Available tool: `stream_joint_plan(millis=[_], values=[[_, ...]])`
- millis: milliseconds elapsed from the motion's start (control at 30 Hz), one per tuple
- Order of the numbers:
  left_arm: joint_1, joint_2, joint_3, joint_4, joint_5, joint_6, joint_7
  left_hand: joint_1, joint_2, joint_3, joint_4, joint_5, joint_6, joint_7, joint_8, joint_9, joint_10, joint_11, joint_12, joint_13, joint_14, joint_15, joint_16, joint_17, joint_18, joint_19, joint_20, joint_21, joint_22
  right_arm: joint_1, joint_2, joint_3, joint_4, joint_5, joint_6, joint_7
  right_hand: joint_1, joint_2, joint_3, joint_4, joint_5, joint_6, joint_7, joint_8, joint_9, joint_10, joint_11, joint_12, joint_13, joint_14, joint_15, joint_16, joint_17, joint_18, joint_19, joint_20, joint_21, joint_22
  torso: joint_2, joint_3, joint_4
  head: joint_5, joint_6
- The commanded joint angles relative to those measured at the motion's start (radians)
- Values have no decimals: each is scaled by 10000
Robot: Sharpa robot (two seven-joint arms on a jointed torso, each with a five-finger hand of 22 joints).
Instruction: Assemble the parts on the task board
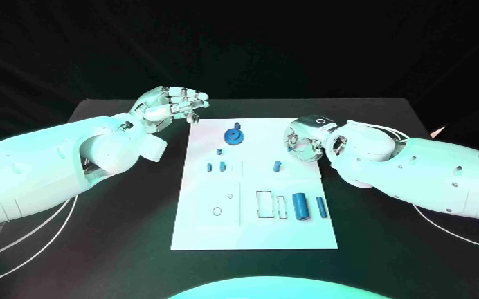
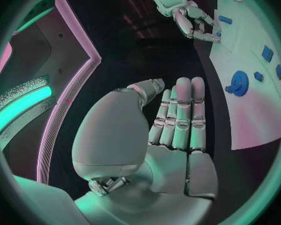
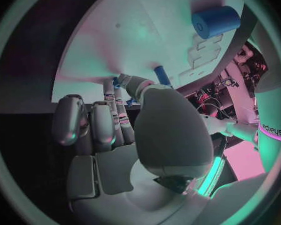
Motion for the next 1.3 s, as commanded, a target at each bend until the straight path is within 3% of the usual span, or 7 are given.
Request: stream_joint_plan(millis=[33,533,600,800,1300], values=[[4,1,10,38,121,194,107,34,71,-15,-41,47,-31,26,42,-9,-33,33,55,9,-57,-17,-55,-9,68,-53,-18,-38,-13,-97,34,-46,-17,-152,402,-39,11,140,12,-49,-41,122,-13,83,35,136,-5,70,45,512,-95,72,23,-109,86,-35,115,998,1,-1,4,-12,-6],[4,-3,10,48,93,207,84,51,77,-23,-76,43,-61,37,49,-15,-69,41,78,18,-69,-12,-91,-31,67,-56,-17,-62,-28,-285,226,-87,-58,-391,469,-309,204,435,79,-261,-140,437,-129,292,222,435,-138,121,203,491,-209,258,47,-158,174,-122,424,1213,-1,-4,1,-12,-32],[4,-4,10,49,88,210,78,51,77,-23,-76,43,-61,37,49,-15,-69,41,78,18,-69,-12,-91,-31,67,-56,-17,-62,-28,-294,242,-89,-59,-436,413,-325,317,534,169,-371,-410,480,-135,319,258,478,-141,102,236,485,-232,292,42,-163,182,-141,460,1249,-3,-3,-2,-18,-38],[4,-8,9,53,60,229,54,69,75,-26,-102,42,-76,41,52,-17,-90,45,86,20,-69,-12,-104,-40,68,-55,-18,-68,-32,-306,252,-90,-22,-574,74,-351,390,736,375,-658,-30,702,-176,475,433,805,-230,81,375,464,-304,355,-22,-224,306,-194,821,1461,-3,0,-3,-48,-44],[4,-21,9,81,4,250,-10,70,73,-38,-125,41,-124,62,46,-28,-152,64,88,19,-71,-1,-129,-58,65,-55,-15,-80,-39,-179,49,-73,302,-646,-565,-427,362,759,513,-823,62,774,-212,531,526,984,-279,39,445,455,-350,394,-59,-260,382,-220,1036,1582,-7,-5,-3,-99,-26]])
